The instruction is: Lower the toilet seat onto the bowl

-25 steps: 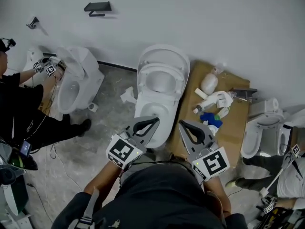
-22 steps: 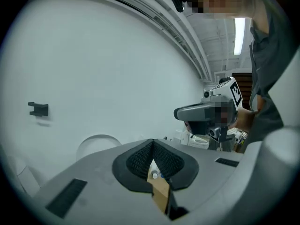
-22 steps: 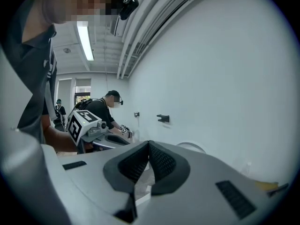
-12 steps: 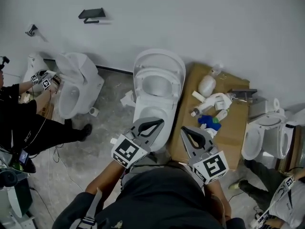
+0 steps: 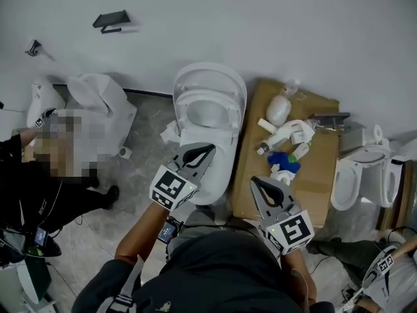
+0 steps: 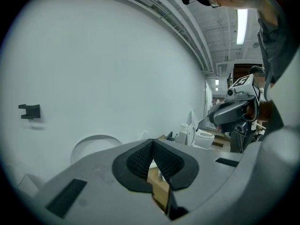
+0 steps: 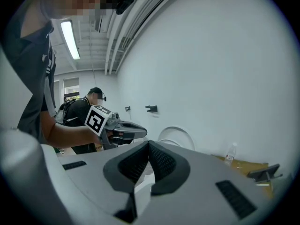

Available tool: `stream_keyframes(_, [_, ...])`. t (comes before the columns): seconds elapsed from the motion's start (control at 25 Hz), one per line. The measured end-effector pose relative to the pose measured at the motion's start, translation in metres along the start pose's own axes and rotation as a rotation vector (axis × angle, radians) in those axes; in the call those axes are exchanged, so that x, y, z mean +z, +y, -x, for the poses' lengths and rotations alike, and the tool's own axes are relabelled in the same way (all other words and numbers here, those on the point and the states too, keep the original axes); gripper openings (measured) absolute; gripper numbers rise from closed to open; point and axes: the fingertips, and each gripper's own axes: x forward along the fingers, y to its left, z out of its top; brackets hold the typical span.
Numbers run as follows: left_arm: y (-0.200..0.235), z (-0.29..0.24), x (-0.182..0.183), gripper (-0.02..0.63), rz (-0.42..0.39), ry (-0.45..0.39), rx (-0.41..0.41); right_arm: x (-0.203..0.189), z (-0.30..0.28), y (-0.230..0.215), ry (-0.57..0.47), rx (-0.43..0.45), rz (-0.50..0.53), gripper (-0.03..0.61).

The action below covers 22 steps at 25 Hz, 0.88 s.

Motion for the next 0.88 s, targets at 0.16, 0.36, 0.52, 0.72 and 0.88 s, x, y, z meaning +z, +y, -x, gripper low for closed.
stream_keyframes(0.16, [0.015, -0.013, -0.011, 0.003, -0.028, 0.029, -0.004, -0.009, 0.000, -0.002, 0.008, -0.013, -0.014, 0.008])
stream_keyframes(0.36, [0.046, -0.028, -0.032, 0.003, -0.062, 0.096, 0.000, -0.013, -0.006, -0.003, 0.010, -0.030, -0.033, 0.008])
stream_keyframes(0.52, [0.071, -0.036, -0.048, 0.004, -0.081, 0.146, 0.019, -0.016, -0.011, -0.004, 0.013, -0.031, -0.037, 0.008])
stream_keyframes(0.72, [0.096, -0.045, -0.063, 0.005, -0.116, 0.202, 0.026, -0.027, -0.016, -0.004, 0.058, -0.025, -0.059, 0.008])
stream_keyframes(0.88, [0.109, -0.053, -0.078, 0.005, -0.133, 0.245, 0.025, -0.038, -0.021, -0.001, 0.093, -0.010, -0.071, 0.008])
